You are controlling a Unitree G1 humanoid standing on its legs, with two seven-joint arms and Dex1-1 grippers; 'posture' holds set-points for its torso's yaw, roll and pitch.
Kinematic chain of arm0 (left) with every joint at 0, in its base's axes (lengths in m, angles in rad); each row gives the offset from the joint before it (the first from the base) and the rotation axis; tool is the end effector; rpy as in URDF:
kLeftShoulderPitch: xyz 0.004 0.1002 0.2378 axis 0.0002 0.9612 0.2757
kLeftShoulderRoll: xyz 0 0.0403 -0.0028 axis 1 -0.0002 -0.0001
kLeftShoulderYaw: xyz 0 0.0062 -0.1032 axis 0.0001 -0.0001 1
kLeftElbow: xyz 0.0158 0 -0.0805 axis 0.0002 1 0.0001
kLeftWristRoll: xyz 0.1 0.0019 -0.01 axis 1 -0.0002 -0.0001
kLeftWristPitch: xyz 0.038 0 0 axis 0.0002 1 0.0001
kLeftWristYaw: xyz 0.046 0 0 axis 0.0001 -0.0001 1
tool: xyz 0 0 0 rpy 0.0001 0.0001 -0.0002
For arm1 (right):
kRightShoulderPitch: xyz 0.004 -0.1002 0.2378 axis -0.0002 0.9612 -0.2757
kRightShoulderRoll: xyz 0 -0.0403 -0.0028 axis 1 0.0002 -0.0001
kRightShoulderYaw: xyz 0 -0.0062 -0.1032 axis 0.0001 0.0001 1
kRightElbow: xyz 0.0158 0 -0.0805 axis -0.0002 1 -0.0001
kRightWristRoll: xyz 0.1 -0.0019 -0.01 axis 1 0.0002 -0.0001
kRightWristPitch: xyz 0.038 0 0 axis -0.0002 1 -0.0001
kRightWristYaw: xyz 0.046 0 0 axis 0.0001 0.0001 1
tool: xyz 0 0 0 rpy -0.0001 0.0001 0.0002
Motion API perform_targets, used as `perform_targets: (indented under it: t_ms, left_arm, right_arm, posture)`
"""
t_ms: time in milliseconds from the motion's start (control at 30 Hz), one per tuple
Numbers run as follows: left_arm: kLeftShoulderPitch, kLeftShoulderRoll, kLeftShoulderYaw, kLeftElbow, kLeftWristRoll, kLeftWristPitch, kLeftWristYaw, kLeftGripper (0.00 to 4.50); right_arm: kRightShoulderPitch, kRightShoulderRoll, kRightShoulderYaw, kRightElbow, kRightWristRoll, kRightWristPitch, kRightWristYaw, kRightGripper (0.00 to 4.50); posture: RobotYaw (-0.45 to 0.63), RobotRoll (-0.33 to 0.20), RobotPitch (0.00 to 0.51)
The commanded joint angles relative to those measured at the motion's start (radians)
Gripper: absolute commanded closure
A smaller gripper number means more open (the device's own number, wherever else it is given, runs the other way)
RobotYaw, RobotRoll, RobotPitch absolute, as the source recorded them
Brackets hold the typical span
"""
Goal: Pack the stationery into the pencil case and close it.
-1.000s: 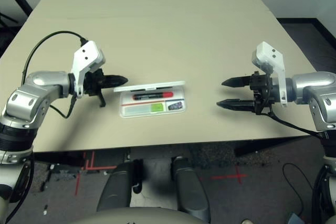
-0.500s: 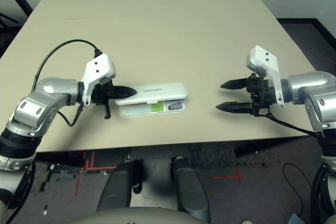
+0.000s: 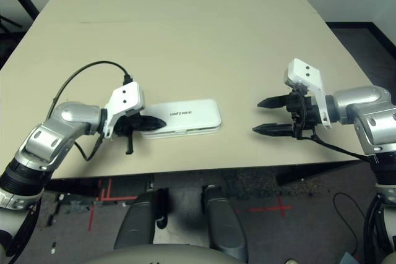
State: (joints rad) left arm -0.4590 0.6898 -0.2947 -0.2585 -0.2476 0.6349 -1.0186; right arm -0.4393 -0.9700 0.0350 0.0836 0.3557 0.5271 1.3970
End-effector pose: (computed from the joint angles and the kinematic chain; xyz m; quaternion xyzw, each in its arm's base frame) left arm 0.2561 0.1809 0.1638 0.2305 0.1625 -0.5675 0.7736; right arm 0.2591 -0.2992 0.1950 -0.1663 0.2386 0.5402 0.7897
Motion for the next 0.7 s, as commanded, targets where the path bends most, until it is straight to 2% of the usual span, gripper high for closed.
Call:
perform_targets:
  t_ms: [33, 700]
  left_arm:
    - [0.007, 0.009, -0.029, 0.023, 0.031, -0.011, -0.002, 4.47]
    - [0.024, 0.017, -0.053, 0.036, 0.054, -0.013, -0.015, 4.47]
  right_arm:
    - [0.014, 0.006, 0.02, -0.013, -0.009, -0.007, -0.003, 0.0]
    - [0.003, 0.015, 0.044, 0.007, -0.023, -0.033, -0.008, 0.0]
  posture:
    - [-0.08, 0.0, 0.157]
    - [-0.08, 0.0, 0.156]
